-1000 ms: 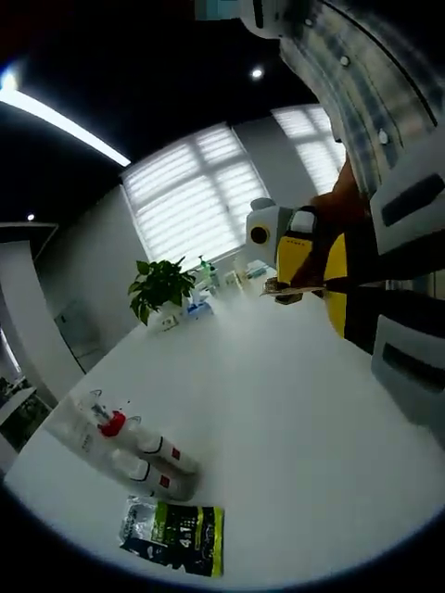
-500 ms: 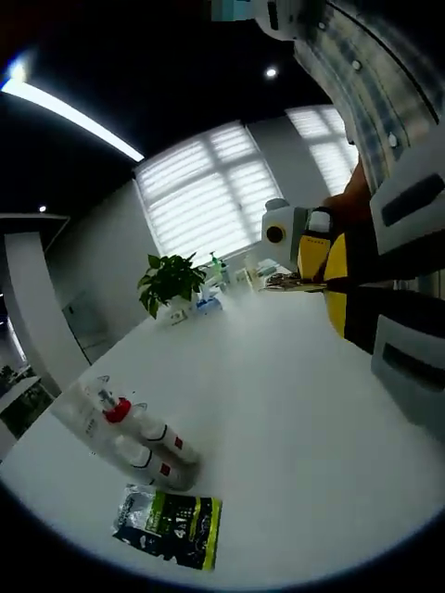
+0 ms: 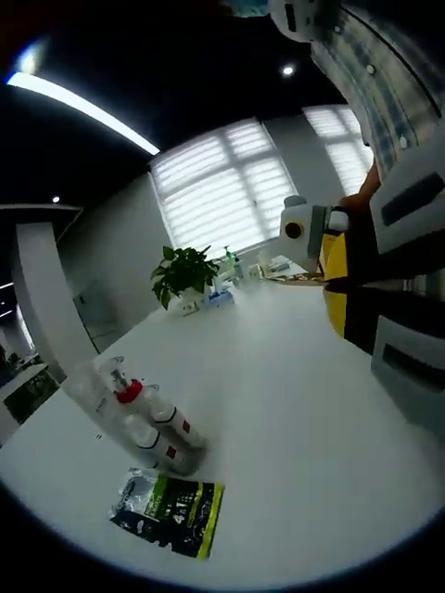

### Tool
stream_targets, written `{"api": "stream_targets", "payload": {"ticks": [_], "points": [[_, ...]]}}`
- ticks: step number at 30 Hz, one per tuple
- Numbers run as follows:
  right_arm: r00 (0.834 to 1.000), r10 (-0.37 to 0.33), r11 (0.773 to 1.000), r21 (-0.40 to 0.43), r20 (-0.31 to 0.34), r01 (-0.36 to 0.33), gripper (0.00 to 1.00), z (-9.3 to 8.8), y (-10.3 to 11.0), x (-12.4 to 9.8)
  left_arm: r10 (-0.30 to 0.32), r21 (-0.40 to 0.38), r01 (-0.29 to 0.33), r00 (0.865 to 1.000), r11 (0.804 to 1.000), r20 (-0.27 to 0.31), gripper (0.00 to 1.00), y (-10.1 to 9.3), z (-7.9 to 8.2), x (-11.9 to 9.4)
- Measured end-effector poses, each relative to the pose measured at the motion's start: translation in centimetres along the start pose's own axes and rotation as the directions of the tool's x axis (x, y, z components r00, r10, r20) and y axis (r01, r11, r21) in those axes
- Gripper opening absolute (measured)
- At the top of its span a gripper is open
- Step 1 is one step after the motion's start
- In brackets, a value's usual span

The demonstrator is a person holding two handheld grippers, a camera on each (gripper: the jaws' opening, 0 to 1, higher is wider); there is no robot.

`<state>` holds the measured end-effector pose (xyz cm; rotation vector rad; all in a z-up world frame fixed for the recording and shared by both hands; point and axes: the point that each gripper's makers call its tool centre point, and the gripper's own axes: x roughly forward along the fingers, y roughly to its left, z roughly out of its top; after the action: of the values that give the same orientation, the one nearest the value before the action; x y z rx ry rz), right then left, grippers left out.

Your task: Arrange the skincare products in the storage area until every visible bottle or jar stands upright without overlapping.

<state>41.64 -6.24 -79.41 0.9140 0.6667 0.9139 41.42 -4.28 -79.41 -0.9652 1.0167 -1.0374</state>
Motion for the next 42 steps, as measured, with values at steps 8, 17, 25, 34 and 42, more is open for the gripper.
{"api": "stream_targets", "payload": {"ticks": [8,17,25,34,42], "points": [[0.997,0.001,1.0,0.031,0.072,-0.003,0.0,1.4,-0.4,-0.4,0.048,0.027,-0.048,0.999,0.998,0.012,0.06,1.3,0.2,-0.5],[0.996,0.012,0.997,0.072,0.087,-0.018,0.0,1.6,-0.4,-0.3,0.033,0.04,-0.034,0.999,0.999,0.03,0.01,1.0,0.6,-1.0],[0.997,-0.011,1.0,0.02,0.071,0.01,0.02,1.4,-0.4,0.3,0.018,0.027,-0.019,0.999,0.999,0.037,0.0,1.0,0.8,-1.6],[0.996,-0.072,0.991,-0.111,0.044,0.077,0.18,1.2,-1.0,1.4,0.044,0.016,-0.045,0.998,0.999,0.039,0.0,2.0,1.2,-2.7],[0.986,-0.166,0.963,-0.217,-0.002,0.161,0.3,0.5,-2.4,1.6,0.101,-0.015,-0.1,0.993,0.995,0.066,0.0,4.5,2.0,-4.5]]}}
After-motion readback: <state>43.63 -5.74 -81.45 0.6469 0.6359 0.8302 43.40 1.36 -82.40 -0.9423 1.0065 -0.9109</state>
